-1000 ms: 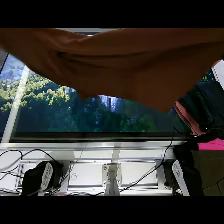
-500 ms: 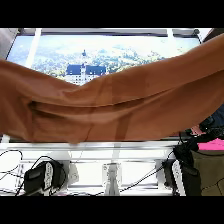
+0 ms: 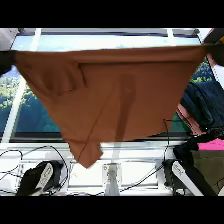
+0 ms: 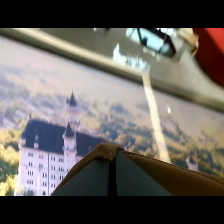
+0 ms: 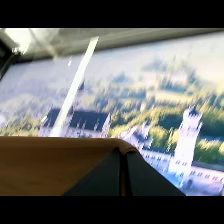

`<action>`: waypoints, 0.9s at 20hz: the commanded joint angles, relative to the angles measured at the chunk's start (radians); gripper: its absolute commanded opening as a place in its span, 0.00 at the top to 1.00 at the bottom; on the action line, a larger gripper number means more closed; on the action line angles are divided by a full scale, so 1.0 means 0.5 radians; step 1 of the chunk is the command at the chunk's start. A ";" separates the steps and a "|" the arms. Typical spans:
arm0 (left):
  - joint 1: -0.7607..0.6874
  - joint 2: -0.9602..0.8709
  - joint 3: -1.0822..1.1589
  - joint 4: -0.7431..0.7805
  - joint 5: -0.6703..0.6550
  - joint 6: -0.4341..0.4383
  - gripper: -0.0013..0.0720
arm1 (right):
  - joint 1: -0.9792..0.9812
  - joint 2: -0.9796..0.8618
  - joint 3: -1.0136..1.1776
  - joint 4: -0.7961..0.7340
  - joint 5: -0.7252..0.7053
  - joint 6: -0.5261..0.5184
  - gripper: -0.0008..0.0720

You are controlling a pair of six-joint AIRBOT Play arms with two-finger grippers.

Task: Fold the clothes and pants, and hang the long-sleeved shirts on hangers.

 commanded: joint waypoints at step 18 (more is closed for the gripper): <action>-0.375 -1.067 -0.009 -0.310 0.756 0.024 0.96 | 0.507 -1.118 -0.040 -0.008 -1.074 0.159 0.97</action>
